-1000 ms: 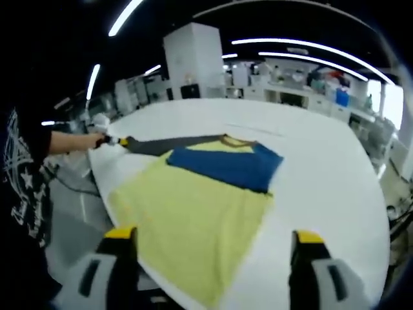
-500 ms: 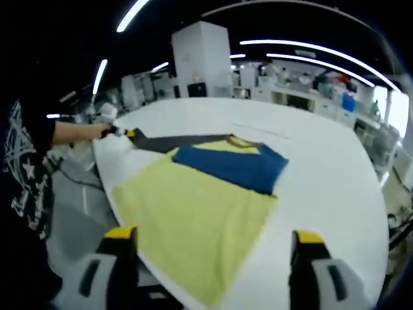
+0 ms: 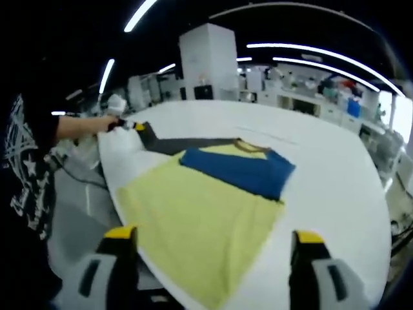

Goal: Fold the garment on the visible template until the final outline fits inside the template.

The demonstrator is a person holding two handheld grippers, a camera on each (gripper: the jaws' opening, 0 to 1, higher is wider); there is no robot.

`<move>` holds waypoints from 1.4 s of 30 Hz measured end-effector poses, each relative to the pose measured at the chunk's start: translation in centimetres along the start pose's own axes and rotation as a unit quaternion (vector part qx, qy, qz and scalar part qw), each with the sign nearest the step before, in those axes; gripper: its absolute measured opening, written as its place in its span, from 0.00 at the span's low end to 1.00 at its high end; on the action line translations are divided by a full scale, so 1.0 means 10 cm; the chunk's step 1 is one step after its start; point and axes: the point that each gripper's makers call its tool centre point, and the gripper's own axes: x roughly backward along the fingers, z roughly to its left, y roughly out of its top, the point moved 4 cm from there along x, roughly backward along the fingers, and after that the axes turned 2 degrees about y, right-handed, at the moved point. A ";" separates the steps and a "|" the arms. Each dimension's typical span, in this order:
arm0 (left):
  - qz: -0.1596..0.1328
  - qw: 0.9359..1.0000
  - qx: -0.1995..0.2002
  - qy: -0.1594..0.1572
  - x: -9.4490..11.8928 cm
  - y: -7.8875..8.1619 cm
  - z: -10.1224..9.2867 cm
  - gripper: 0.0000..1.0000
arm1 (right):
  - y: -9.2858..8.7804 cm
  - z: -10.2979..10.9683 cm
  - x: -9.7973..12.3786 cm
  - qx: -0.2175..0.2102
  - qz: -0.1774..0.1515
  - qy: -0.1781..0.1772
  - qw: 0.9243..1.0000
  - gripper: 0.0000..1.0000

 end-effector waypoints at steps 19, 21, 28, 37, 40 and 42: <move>-0.010 0.998 -0.015 -0.055 -0.02 0.38 -0.50 0.00 | 0.02 0.15 -0.08 0.006 -0.010 0.015 1.000 0.99; -0.011 0.998 -0.022 -0.059 0.00 0.40 -0.58 0.00 | 0.02 0.16 -0.09 0.007 -0.008 0.018 1.000 0.99; -0.019 0.997 -0.024 -0.072 -0.02 0.51 -0.81 0.00 | 0.00 0.20 -0.12 0.008 -0.005 0.024 1.000 0.99; -0.027 0.995 -0.027 -0.095 -0.04 0.64 -1.04 0.00 | 0.02 0.22 -0.13 0.010 -0.008 0.029 0.999 0.99; -0.031 0.994 -0.024 -0.104 -0.03 0.68 -1.20 0.00 | 0.03 0.22 -0.13 0.010 -0.012 0.030 0.999 0.99; -0.032 0.993 -0.027 -0.111 -0.04 0.69 -1.22 0.00 | 0.04 0.22 -0.13 0.010 -0.015 0.030 0.999 0.99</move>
